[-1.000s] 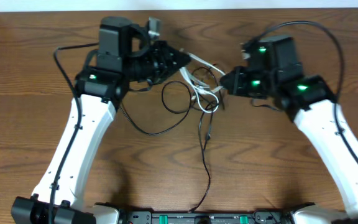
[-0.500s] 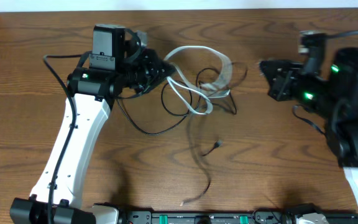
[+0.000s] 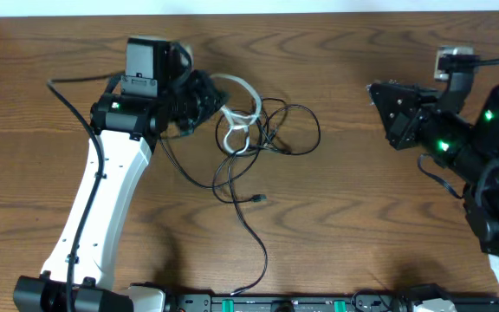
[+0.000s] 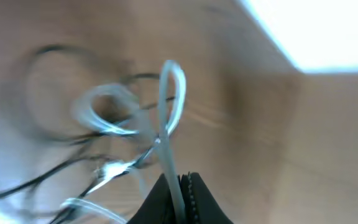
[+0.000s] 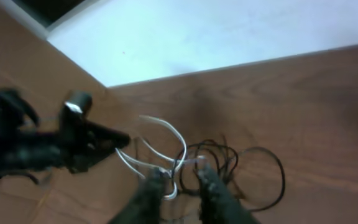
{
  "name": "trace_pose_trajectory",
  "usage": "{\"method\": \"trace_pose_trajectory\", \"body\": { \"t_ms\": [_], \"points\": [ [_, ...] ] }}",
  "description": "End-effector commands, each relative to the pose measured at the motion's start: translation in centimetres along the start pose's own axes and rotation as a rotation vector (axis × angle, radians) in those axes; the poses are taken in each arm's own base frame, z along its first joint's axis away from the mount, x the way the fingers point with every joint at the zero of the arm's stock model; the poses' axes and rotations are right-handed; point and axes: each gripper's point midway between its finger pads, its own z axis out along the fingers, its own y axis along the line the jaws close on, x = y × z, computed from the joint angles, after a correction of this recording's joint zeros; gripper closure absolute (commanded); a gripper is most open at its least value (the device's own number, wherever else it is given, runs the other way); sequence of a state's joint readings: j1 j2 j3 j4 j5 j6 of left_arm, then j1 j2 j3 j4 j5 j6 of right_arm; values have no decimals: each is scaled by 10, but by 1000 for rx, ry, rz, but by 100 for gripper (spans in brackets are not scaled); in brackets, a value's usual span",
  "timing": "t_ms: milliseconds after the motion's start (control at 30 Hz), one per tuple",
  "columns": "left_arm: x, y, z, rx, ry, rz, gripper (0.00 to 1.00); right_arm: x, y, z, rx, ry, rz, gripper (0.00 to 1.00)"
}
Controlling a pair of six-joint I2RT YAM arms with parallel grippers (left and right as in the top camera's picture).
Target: Untangle cables
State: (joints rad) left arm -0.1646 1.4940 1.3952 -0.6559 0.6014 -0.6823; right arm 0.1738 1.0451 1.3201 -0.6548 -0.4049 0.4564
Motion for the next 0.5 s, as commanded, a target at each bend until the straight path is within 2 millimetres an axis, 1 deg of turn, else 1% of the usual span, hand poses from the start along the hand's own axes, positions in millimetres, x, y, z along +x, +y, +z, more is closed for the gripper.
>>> {"method": "trace_pose_trajectory", "body": {
  "t_ms": [0, 67, 167, 267, 467],
  "points": [
    [36, -82, -26, 452, 212, 225, 92, 13, -9, 16, 5, 78, 24, 77],
    [45, -111, -41, 603, 265, 286, 92, 22, -10, 24, -15, 126, 41, 69],
    [48, -131, -44, 652, 274, 275, 92, 33, -11, 40, -52, 197, 70, 59],
    [49, -139, -40, 653, 257, 273, 92, 47, -8, 54, -92, 268, 90, 52],
    [55, -154, -41, 680, 263, 269, 92, 79, -1, 86, -116, 393, 98, 45]
  ]
}}
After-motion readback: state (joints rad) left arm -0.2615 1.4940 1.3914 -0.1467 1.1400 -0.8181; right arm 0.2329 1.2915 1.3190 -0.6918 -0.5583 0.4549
